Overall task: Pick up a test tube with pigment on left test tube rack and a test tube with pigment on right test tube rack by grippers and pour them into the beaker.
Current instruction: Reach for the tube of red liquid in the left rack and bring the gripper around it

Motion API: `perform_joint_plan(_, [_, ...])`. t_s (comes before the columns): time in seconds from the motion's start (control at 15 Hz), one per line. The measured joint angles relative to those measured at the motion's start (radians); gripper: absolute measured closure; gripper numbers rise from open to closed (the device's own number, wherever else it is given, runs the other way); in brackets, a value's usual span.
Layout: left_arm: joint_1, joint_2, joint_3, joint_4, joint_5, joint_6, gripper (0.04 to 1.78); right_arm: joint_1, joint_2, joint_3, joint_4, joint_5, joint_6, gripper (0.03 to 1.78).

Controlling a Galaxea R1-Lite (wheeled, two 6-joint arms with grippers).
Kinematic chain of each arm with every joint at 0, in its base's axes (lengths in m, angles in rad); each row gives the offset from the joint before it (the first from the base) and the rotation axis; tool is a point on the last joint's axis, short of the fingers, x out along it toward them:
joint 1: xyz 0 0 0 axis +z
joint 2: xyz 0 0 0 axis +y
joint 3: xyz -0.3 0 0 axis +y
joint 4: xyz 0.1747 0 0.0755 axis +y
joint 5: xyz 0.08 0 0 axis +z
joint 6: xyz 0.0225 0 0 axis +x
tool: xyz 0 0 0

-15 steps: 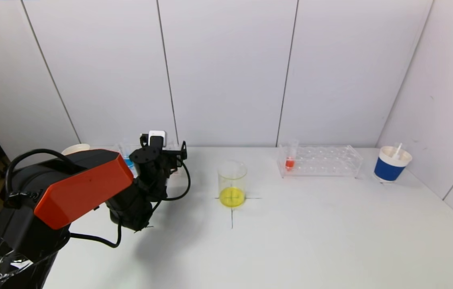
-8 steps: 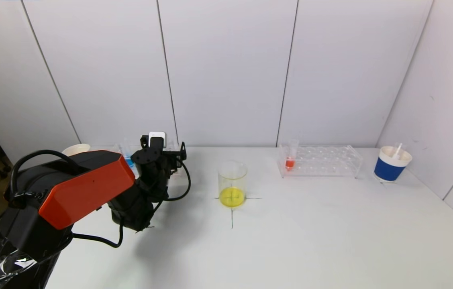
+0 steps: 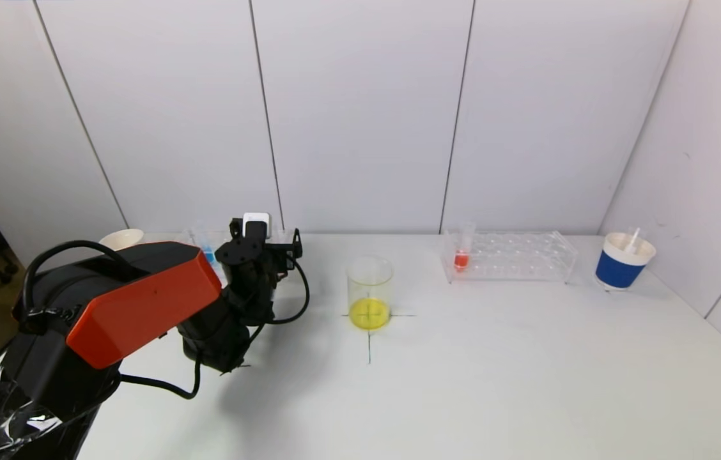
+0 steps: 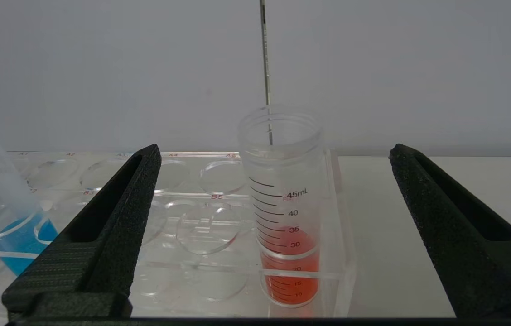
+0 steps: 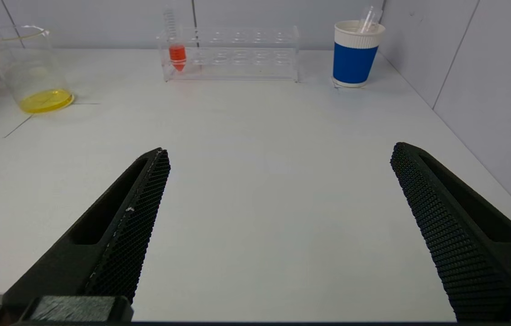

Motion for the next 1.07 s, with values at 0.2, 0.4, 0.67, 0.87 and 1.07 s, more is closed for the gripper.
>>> perform_joint_plan(0.2, [-0.013, 0.0, -0.002, 0.0, 0.0, 0.0, 0.06, 0.0, 0.0, 0.0, 0.0, 0.0, 0.0, 0.04])
perform_joint_plan(0.4, [-0.016, 0.0, -0.01, 0.006, 0.003, -0.001, 0.06, 0.0, 0.0, 0.0, 0.0, 0.0, 0.0, 0.04])
perform_joint_plan(0.67, [-0.015, 0.002, -0.016, 0.008, 0.003, 0.001, 0.06, 0.0, 0.0, 0.0, 0.0, 0.0, 0.0, 0.04])
perform_joint_plan(0.87, [-0.011, 0.003, -0.017, 0.009, 0.003, 0.0, 0.06, 0.0, 0.0, 0.0, 0.0, 0.0, 0.0, 0.04])
perform_joint_plan(1.07, [-0.008, 0.003, -0.018, 0.008, 0.003, 0.0, 0.06, 0.0, 0.0, 0.0, 0.0, 0.0, 0.0, 0.04])
